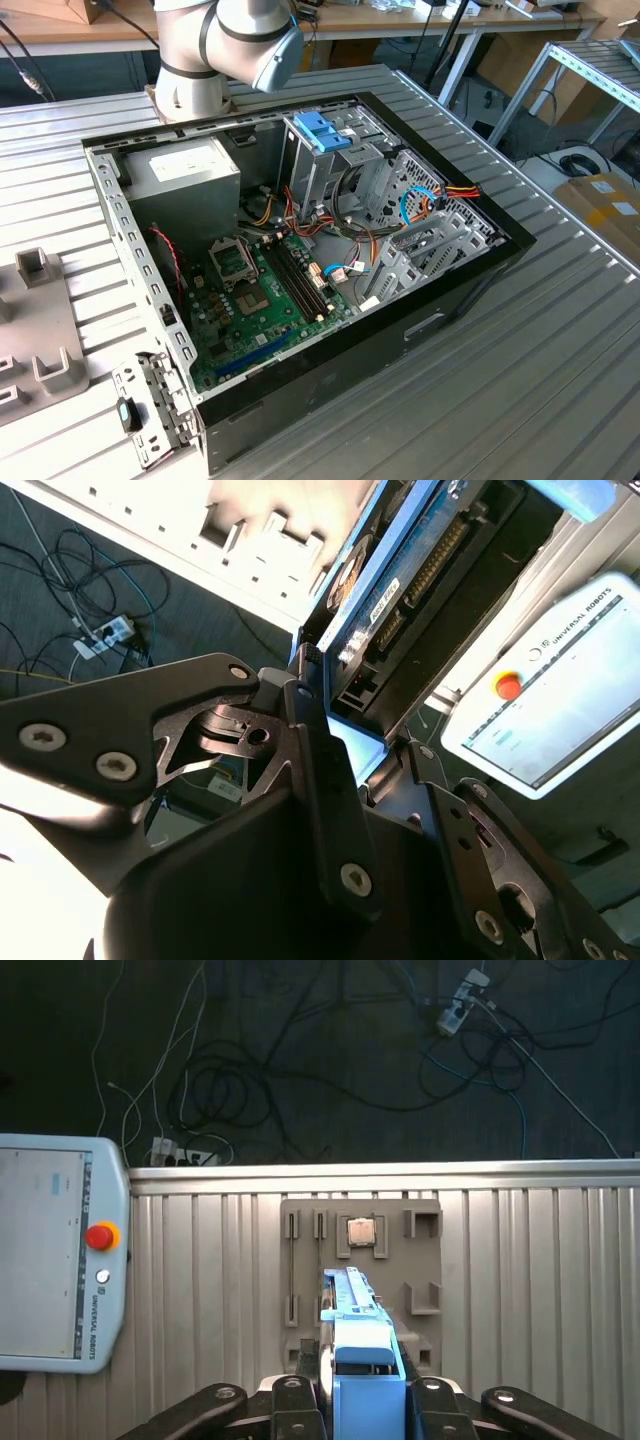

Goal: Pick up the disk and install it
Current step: 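Pick up the disk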

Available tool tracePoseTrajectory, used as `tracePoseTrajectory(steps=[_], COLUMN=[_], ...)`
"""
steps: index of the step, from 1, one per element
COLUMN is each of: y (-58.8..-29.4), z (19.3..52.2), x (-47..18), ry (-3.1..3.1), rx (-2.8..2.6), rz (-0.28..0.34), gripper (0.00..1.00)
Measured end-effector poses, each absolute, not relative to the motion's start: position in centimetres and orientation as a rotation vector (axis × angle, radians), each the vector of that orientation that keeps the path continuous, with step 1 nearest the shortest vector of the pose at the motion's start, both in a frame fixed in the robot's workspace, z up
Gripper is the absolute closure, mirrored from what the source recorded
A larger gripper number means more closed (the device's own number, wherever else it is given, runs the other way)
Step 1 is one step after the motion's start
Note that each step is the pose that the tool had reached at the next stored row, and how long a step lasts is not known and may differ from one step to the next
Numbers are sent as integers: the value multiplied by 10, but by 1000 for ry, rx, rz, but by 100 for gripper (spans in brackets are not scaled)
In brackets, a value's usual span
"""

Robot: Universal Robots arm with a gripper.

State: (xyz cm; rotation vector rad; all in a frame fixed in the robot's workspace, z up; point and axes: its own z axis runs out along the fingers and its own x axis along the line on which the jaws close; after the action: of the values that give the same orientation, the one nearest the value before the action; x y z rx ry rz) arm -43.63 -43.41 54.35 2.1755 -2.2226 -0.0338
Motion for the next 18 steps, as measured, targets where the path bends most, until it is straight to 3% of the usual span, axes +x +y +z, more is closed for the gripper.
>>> tracePoseTrajectory(steps=[18], y=[-434], z=[543], x=[-425], ry=[-2216], rx=[2169], rz=[-19], gripper=[63])
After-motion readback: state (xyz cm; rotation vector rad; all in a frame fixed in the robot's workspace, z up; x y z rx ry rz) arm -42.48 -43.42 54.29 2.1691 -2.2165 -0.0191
